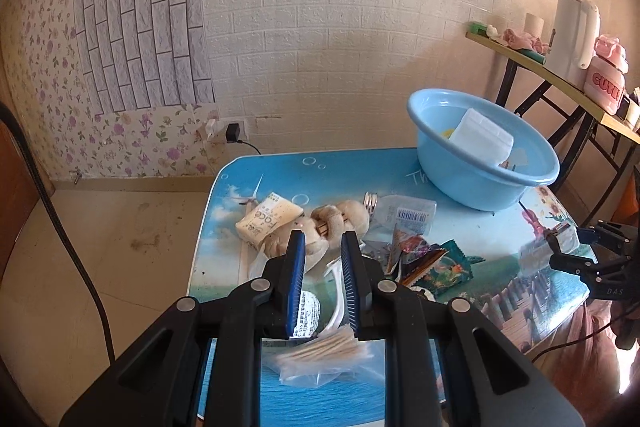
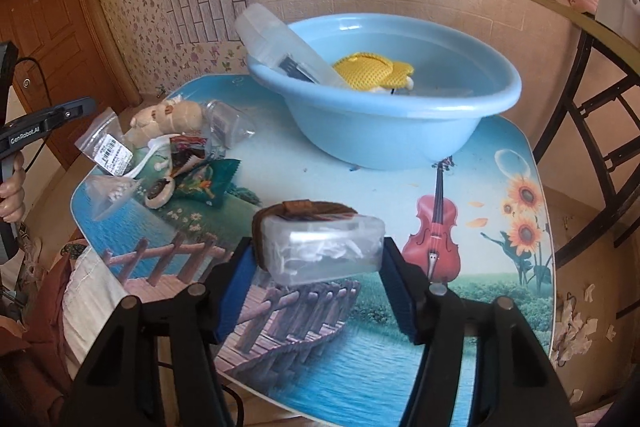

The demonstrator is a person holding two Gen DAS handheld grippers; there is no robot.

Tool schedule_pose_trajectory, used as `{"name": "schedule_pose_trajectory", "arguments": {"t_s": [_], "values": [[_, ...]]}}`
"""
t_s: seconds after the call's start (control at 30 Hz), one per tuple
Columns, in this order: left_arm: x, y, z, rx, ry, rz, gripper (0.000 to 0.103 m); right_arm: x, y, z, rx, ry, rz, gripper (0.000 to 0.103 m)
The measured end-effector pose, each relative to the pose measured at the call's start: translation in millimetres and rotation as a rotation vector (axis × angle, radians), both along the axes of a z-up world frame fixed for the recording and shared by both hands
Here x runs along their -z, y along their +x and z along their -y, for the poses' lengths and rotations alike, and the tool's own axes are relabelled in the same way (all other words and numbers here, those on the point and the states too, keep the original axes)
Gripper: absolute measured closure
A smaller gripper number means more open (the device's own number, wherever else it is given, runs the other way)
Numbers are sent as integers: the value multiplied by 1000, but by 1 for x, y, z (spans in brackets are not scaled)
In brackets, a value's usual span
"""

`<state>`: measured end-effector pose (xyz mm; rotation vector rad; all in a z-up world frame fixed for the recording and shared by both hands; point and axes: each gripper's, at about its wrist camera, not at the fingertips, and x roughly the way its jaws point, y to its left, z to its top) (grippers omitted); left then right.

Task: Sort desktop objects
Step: 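Grasp the floss-stick box with brown band with the right gripper while the left holds the bag, then carry the bag and floss box into the blue basin and open both grippers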

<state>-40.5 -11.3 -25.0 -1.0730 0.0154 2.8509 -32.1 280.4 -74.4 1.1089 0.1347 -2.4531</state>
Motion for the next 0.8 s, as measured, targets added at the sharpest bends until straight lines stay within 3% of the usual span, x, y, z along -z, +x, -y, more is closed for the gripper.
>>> {"name": "schedule_pose_trajectory", "arguments": {"t_s": [0.17,0.53,0.8], "values": [[-20,-1,-18,46,-2,-42,86,-35,8,3,-33,-40,-84,44],[-32,-10,-49,109,-3,-56,86,-42,0,-4,-36,-100,-103,45],[-48,-25,-73,161,3,-82,86,-74,-8,-9,-26,-132,-197,45]]}}
